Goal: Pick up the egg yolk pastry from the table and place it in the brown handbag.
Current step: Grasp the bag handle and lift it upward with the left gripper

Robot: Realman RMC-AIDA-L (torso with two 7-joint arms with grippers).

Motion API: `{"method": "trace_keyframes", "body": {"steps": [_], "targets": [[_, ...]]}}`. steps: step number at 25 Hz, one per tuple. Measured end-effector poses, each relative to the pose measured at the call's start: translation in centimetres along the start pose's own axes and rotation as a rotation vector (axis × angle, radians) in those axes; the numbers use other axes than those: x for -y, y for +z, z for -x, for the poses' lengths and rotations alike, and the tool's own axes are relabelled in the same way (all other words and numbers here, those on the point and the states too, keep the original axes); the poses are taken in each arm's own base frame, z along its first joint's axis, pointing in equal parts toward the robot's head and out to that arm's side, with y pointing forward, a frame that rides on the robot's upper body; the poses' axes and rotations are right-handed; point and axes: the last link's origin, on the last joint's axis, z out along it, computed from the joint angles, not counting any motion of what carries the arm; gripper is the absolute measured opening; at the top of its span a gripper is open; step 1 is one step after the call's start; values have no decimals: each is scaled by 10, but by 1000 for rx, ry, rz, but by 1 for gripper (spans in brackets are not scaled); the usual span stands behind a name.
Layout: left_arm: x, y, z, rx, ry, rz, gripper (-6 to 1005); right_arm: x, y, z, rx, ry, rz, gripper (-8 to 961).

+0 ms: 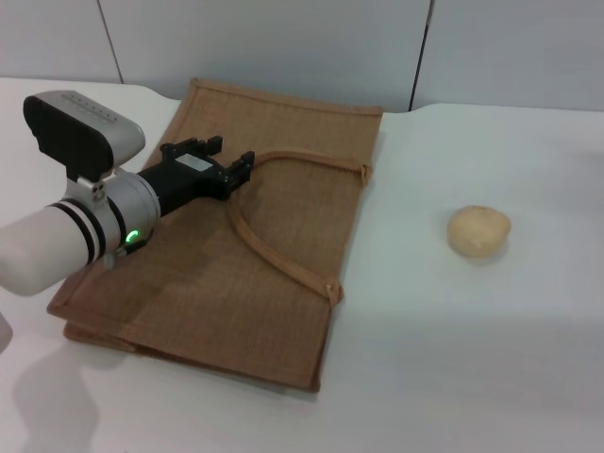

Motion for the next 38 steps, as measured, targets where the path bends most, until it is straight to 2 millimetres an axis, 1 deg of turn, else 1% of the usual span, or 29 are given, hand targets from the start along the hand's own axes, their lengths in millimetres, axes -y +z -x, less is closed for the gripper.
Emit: {"method": "trace_keyframes", "body": {"steps": [2, 7, 15, 19, 38], "targets": [[0, 0, 0, 1, -5, 0, 602, 0, 0, 0, 0, 0, 0, 893], [1, 1, 2, 21, -31, -7, 552, 0, 1, 1, 1, -1, 1, 893], [4, 7, 5, 91, -60, -44, 557, -1, 2, 2, 4, 1, 1, 893], [1, 12, 4, 128, -70, -27, 563, 0, 2, 2, 6, 5, -2, 893], [-1, 16, 2, 150, -68, -12, 562, -2, 4, 3, -7, 7, -6, 893]]}}
